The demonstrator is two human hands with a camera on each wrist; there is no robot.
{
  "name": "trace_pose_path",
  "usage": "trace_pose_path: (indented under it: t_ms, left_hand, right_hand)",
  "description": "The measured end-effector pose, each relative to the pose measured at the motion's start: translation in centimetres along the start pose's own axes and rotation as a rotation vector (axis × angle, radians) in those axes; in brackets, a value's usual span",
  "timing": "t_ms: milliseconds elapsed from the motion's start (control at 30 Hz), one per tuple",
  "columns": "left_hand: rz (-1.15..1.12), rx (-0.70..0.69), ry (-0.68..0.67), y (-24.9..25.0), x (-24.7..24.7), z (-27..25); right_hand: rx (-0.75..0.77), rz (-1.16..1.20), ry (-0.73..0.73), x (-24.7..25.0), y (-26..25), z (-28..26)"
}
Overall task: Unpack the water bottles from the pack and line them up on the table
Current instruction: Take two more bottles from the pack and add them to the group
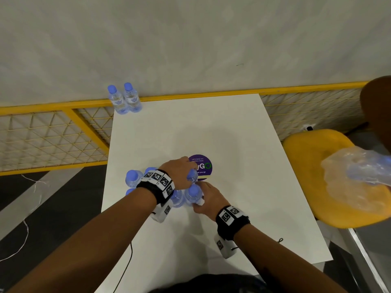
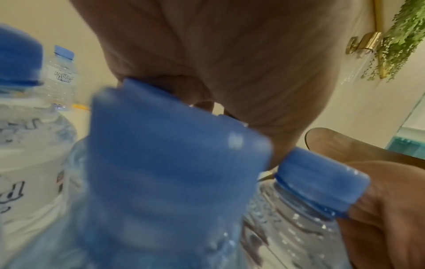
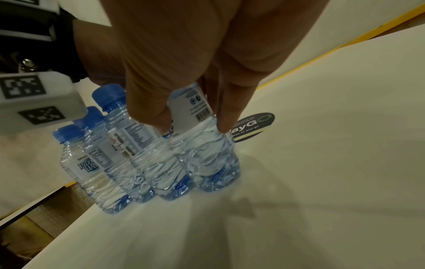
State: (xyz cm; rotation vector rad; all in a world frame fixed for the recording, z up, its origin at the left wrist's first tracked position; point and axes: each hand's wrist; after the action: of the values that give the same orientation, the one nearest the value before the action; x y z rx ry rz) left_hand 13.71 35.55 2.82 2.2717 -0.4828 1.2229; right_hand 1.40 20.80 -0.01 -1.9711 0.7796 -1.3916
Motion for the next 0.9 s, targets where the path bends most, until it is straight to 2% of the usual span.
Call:
trace_pose_path:
  t_ms: [167,367,433,567,700,800,900]
  left_hand:
    - [-0.01,0.011,-0.015,0.0,0.3,-0.3]
    - [-0.027,0.052,-0.112,0.4,1.3,-0.8]
    - [-0.031,0.079,-0.103,0.6,2.0,-1.4]
    - [-0.013,0.068,0.045,2.9,4.1,-1.9]
    - [-0.132,-0.09,0.227,10.7,5.7,-0.3]
    - [-0.249,-0.248,0.223,19.3,5.2,2.5]
    - [-0.329,-0.37,0.116,27.8,3.0,6.8]
  right_hand:
    - [-0.003,-0.003,-0.03,0.4,-0.1,-0.2]
    - [-0.012,0.0,-0.084,1.6,-0.2,-0.1]
    - [-0.009,0.057,-0.052,2.8,1.0,-0.9]
    - [-0.138,0.305,0.193,7.2,6.5,-4.1]
    - [-0.274,0.26,0.468,15.2,13.8,-9.4]
    - [-0.458,0.183,0.662,21.1,20.7,-14.5]
    - [-0.603,0.212,0.801,25.8,27.5,-18.3]
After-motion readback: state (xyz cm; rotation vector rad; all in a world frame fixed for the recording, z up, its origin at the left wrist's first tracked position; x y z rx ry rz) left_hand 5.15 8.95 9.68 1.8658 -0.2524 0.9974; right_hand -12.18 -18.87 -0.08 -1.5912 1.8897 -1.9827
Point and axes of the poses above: each hand's wrist, its own z-axis towards the middle knuckle, its own x-axis out of the back of the hand, y = z × x, and after that the axes turned 3 degrees about z, right-handed
